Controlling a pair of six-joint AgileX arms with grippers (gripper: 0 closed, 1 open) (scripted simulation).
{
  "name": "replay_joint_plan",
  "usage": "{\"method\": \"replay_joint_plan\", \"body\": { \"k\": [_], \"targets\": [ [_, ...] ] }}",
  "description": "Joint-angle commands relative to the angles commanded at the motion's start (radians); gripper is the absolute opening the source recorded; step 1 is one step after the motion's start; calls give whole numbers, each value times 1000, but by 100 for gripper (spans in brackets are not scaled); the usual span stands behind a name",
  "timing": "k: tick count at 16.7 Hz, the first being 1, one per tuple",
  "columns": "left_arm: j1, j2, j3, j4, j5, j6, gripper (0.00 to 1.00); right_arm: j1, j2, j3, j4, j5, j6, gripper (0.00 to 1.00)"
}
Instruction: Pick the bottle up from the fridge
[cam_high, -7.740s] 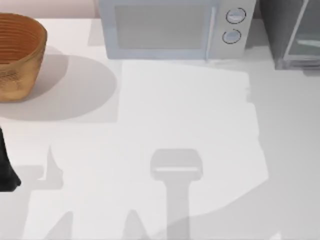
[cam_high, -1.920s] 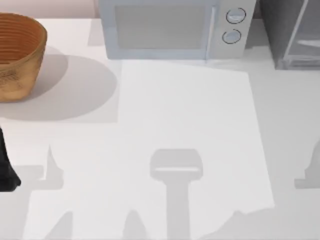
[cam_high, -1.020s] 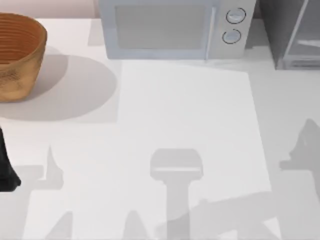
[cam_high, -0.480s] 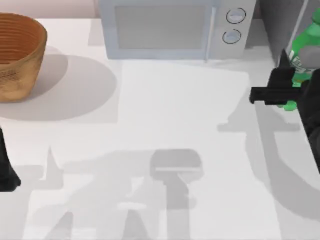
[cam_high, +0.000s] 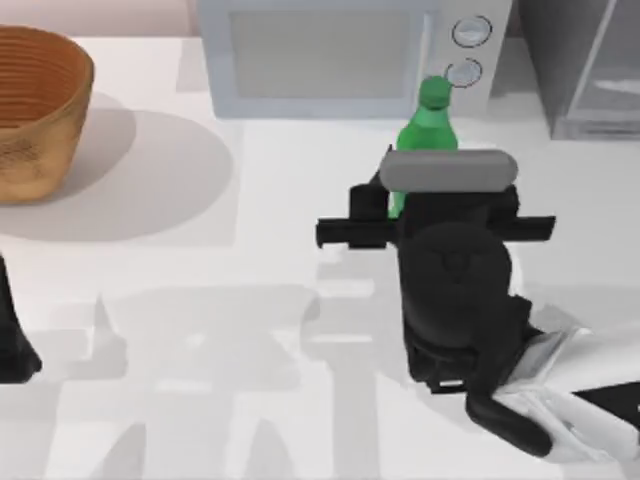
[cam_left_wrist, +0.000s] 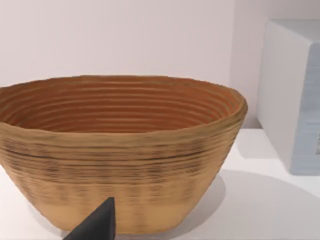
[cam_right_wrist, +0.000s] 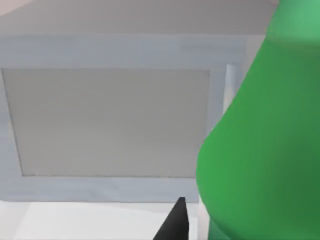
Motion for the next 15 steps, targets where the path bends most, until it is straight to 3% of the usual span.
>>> {"method": "replay_joint_plan", "body": {
  "k": [5, 15],
  "targets": [
    [0, 0, 0, 0, 0, 0, 100, 68, 130, 54, 74, 69, 8, 0],
    [0, 0, 0, 0, 0, 0, 100, 0, 272, 123, 139, 6, -5, 0]
  ]
}}
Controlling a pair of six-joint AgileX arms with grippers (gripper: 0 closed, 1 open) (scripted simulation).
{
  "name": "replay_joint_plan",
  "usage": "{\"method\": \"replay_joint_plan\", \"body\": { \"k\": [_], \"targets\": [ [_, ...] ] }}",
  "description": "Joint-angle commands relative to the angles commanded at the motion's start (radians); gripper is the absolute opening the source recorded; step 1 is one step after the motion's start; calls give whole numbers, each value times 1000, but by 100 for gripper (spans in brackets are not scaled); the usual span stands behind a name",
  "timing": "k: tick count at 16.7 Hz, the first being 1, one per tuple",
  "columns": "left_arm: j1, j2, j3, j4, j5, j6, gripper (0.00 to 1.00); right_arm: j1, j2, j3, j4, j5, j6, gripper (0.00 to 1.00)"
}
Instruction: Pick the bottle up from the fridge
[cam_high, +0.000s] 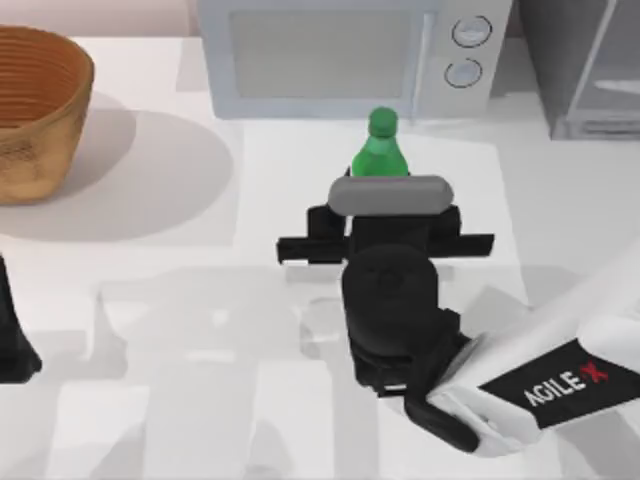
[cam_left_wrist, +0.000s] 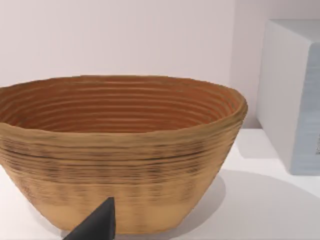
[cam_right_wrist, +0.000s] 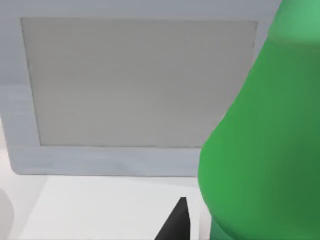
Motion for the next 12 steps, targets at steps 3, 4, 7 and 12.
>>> {"method": "replay_joint_plan", "body": {
  "k": [3, 4, 7, 12],
  "targets": [
    [0, 0, 0, 0, 0, 0, 100, -46, 73, 49, 42, -46, -9, 0],
    [0, 0, 0, 0, 0, 0, 100, -51, 78, 56, 49, -53, -10, 0],
    [0, 0, 0, 0, 0, 0, 100, -51, 78, 56, 49, -53, -10, 0],
    [0, 0, 0, 0, 0, 0, 100, -51, 78, 56, 49, -53, -10, 38]
  ]
}}
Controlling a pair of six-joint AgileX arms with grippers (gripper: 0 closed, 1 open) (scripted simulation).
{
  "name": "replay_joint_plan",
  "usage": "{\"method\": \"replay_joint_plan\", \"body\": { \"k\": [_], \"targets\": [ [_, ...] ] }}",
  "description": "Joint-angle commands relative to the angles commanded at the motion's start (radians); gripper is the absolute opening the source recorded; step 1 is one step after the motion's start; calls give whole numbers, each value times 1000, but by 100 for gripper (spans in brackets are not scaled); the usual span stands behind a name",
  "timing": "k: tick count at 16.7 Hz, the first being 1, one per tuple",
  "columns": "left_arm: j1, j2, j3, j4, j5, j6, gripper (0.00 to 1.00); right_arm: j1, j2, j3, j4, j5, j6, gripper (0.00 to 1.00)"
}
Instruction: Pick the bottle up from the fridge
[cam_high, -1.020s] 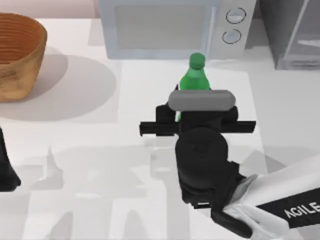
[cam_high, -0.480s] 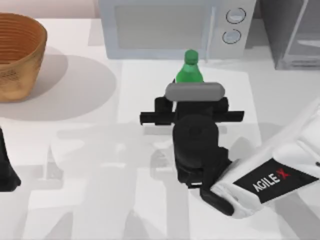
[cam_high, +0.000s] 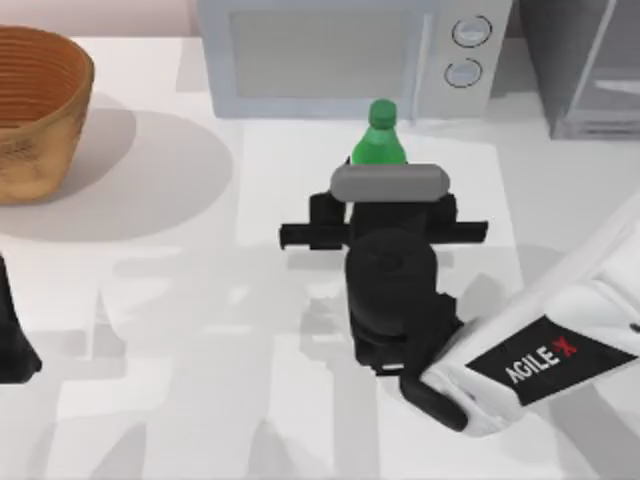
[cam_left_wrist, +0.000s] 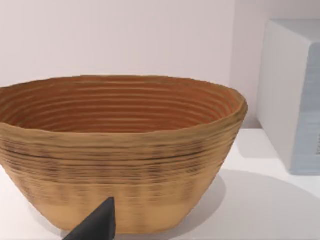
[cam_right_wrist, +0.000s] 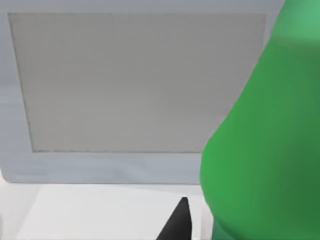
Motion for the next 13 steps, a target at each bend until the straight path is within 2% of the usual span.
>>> {"method": "replay_joint_plan", "body": {
  "k": [8, 13],
  "targets": [
    [0, 0, 0, 0, 0, 0, 100, 0, 0, 0, 0, 0, 0, 98],
    [0, 0, 0, 0, 0, 0, 100, 0, 0, 0, 0, 0, 0, 100]
  ]
}}
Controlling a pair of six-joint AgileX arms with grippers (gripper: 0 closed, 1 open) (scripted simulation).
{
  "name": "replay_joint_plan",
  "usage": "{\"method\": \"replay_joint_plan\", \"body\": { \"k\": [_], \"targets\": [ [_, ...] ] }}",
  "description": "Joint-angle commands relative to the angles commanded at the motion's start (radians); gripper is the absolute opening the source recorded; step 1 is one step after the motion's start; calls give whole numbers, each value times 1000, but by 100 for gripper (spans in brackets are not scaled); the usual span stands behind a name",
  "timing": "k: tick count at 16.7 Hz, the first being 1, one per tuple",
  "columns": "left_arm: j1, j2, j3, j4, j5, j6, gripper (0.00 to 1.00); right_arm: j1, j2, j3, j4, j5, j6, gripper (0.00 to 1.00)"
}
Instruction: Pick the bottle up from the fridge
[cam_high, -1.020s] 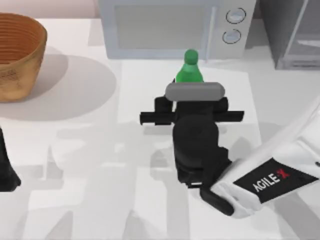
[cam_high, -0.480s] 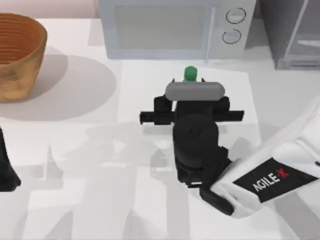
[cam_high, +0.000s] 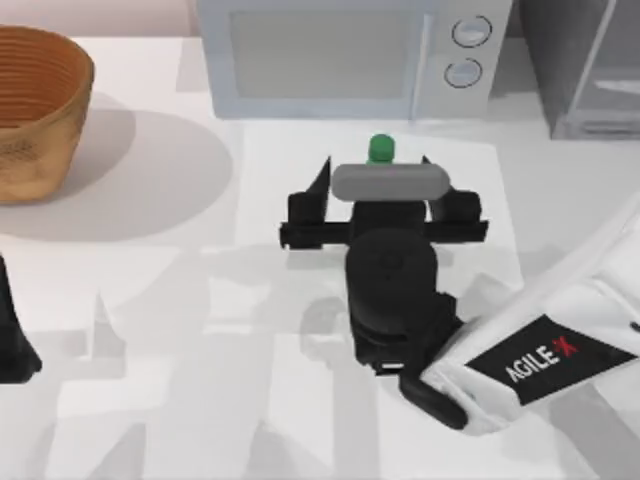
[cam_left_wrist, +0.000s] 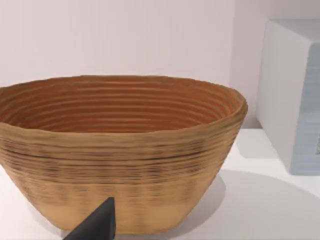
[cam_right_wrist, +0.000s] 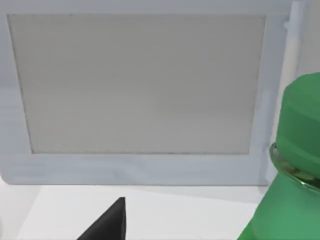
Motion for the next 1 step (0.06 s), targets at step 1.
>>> {"method": "replay_joint_plan", "body": {
  "k": [1],
  "targets": [
    [0, 0, 0, 0, 0, 0, 100, 0, 0, 0, 0, 0, 0, 100]
  ]
}}
